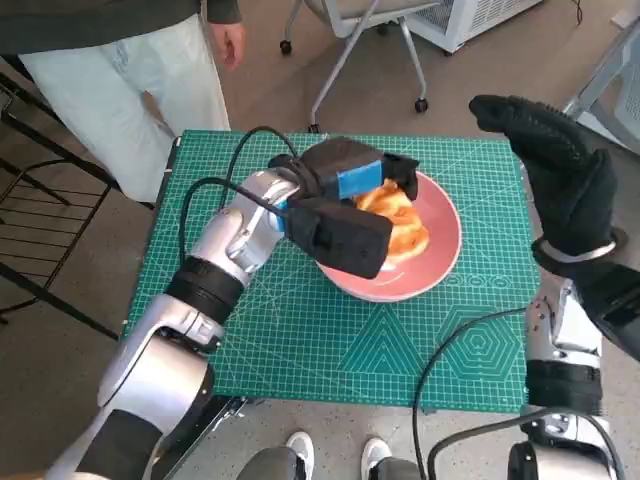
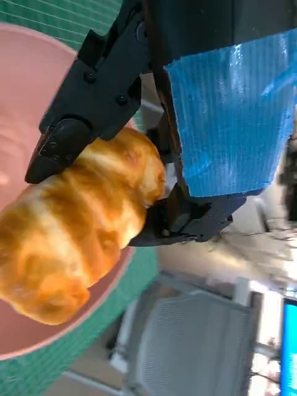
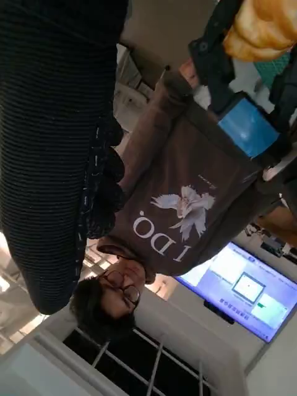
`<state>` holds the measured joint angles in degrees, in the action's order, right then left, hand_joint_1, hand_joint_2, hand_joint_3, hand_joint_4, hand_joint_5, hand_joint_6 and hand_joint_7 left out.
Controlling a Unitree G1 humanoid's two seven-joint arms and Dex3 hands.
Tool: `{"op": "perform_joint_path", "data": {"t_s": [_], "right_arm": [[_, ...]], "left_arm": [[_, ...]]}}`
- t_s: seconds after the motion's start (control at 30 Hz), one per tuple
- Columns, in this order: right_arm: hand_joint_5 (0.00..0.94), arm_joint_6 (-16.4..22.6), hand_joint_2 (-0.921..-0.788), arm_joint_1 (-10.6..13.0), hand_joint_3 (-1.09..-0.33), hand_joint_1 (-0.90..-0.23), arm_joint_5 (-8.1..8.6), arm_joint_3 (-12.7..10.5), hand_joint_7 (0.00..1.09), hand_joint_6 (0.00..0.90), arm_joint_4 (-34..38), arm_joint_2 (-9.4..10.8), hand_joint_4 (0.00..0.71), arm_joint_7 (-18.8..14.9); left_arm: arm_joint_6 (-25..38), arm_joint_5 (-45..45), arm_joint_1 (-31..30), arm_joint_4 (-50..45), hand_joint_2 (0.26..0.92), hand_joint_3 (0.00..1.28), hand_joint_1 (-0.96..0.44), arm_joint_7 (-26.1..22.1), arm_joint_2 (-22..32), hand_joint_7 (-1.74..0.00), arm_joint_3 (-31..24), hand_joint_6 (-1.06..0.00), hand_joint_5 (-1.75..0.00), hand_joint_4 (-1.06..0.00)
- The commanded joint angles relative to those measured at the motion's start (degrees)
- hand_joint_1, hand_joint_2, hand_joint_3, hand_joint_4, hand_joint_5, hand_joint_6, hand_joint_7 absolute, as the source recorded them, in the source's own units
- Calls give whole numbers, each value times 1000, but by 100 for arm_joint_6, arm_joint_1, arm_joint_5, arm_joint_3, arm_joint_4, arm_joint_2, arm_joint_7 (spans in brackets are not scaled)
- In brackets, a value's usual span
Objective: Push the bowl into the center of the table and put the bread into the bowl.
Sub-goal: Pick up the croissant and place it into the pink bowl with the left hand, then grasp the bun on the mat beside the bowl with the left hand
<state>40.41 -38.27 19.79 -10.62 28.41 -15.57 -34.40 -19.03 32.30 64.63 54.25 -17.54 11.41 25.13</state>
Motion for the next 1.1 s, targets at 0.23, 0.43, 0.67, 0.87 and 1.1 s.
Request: {"op": "perform_joint_path", "data": {"t_s": [0.23,0.43,0.67,0.87,1.1], "right_arm": [[6,-46,-921,135,-697,-686,-135,40,432,29,-14,15,158,115],[5,-51,-921,121,-699,-686,-159,59,429,30,-1,46,158,128],[4,-65,-921,136,-701,-685,-163,95,427,29,-55,70,158,134],[3,-85,-921,117,-705,-684,-127,116,428,26,-51,71,156,101],[2,-124,-921,108,-707,-682,-79,142,431,23,-82,82,156,59]], "left_arm": [[163,-339,-115,-689,833,8,-264,-425,252,-42,-263,-307,-11,-150],[341,-444,-435,-1506,832,3,-295,-506,534,-24,-420,-310,-4,-151],[515,-835,-1008,-2935,827,0,-305,-862,1056,-14,-865,-309,-6,-165],[737,-1262,-1502,-4134,817,0,-303,-1220,1607,-7,-1419,-303,-7,-176],[988,-1592,-2376,-5599,783,0,-281,-1375,2282,-14,-2195,-321,-11,-194]]}}
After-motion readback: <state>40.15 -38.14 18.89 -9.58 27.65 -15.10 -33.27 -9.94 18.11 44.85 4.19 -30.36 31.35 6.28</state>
